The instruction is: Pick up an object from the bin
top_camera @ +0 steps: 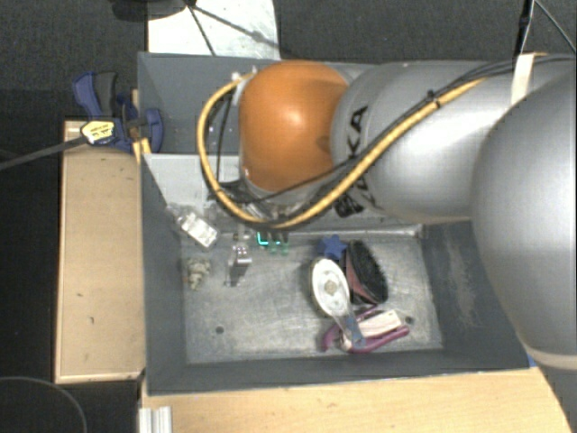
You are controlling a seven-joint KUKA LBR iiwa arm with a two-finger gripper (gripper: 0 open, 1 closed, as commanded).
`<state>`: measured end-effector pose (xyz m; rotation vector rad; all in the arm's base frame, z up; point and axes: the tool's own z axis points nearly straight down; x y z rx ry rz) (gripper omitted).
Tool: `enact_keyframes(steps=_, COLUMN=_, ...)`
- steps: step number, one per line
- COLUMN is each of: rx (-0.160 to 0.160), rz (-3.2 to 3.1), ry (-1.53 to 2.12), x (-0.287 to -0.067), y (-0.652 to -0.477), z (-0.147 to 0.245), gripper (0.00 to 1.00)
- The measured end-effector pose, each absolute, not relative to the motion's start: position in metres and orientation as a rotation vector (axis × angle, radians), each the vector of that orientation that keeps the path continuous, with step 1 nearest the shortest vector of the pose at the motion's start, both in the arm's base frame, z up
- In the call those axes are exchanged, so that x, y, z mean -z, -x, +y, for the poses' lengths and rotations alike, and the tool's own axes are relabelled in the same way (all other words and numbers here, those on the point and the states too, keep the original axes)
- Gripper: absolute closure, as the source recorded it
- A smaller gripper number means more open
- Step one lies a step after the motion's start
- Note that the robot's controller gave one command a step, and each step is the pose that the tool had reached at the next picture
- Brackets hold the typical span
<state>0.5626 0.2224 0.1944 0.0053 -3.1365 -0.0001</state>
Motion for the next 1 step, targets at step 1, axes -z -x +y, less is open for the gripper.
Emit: enact_keyframes(steps=1, rx=0.0, rz=-3.145, ry=0.225, x=-0.1066, y=-0.5867, z=0.2437, gripper=0.0)
